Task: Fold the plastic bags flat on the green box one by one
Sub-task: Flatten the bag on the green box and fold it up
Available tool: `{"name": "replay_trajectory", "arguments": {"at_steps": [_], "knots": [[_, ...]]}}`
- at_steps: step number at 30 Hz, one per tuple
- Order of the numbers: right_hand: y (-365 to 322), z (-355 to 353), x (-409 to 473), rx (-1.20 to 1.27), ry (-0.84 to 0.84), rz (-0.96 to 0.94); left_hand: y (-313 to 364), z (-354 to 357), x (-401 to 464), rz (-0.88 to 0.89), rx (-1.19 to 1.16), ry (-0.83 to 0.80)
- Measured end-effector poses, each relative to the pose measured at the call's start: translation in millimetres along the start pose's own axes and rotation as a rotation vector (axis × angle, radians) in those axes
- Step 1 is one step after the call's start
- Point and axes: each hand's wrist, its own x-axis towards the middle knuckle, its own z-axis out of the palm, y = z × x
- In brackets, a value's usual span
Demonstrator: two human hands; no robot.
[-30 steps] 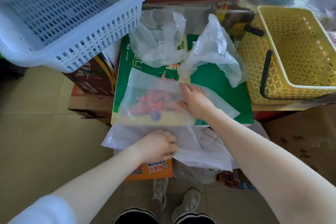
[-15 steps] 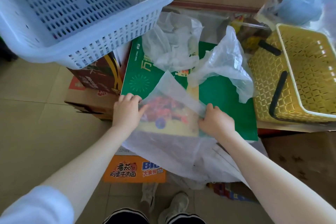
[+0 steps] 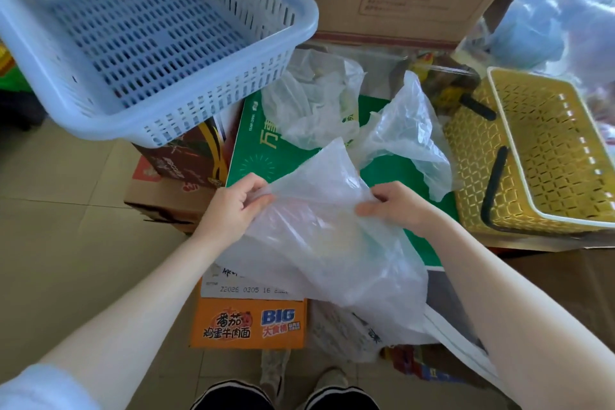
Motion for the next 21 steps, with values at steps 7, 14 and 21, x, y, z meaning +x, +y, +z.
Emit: {"name": "replay_trajectory", "arguments": {"at_steps": [7,14,21], "knots": [[-17.6,-30.1,-31.4,-0.147,0.198,-0.143,17.7,4.2,23.8,-0.113,0.224,0.018],[-42.6,-27.0,-54.3,-0.212,0.131,-0.305,95.6,34.8,59.9,0.742,0.676,-0.04],[1.7,-32.8,-71.3,-0.133,-0.039,-0.23,80.7,47.8,55.4,0.382,0.433,-0.407]]}}
